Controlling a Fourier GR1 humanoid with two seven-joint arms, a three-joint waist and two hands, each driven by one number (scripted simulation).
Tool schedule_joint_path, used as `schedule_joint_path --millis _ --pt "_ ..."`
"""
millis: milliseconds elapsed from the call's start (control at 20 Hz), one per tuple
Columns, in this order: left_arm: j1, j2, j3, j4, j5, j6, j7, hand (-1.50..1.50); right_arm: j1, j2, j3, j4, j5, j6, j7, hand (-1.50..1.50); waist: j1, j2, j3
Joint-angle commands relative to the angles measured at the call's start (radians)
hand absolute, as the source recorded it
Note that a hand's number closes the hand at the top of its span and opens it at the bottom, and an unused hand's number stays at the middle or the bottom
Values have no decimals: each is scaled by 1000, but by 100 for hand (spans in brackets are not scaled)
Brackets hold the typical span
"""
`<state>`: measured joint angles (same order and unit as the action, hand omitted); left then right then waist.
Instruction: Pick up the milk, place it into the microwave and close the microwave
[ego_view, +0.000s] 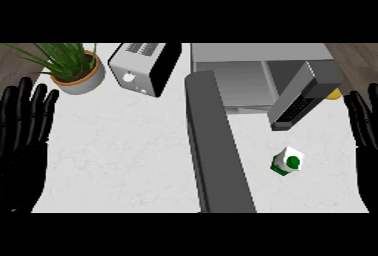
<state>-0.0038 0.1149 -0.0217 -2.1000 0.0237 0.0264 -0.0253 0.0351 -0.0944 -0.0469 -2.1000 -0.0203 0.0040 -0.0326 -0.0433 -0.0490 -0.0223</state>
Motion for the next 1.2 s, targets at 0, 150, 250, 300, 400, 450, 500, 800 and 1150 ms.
schedule_joint_path --millis 0,150,250,300,400,450,500,800,1150 --pt "15 -7 -1 -20 -4 -2 -28 -150 97 29 19 -132 44 -38 7 -150 32 45 22" --pt "33 -18 9 3 -59 38 -9 -150 -2 68 45 -54 160 -136 53 -150 43 48 22" --pt "70 -37 -69 -65 -163 82 52 -150 -51 92 112 -42 253 -257 112 -150 51 47 22" --pt "84 -110 -57 4 -10 94 60 -150 -15 92 189 -38 36 -137 137 -150 55 49 22" --pt "123 -112 -79 -5 -21 117 52 -150 -53 93 239 -3 61 -193 154 -150 57 49 22" --pt "152 -99 -54 -60 2 79 83 -150 -23 93 277 -10 78 -231 127 -150 54 47 22" --pt "135 -82 -20 -42 29 64 80 -150 -88 94 284 -33 91 -263 202 -150 51 48 22" --pt "350 -92 -55 -123 55 25 -35 -150 -58 94 359 22 144 -354 135 -150 52 48 22" --pt "477 -114 -167 -165 -12 33 -105 -150 -2 68 243 21 173 -376 107 -150 51 47 22"
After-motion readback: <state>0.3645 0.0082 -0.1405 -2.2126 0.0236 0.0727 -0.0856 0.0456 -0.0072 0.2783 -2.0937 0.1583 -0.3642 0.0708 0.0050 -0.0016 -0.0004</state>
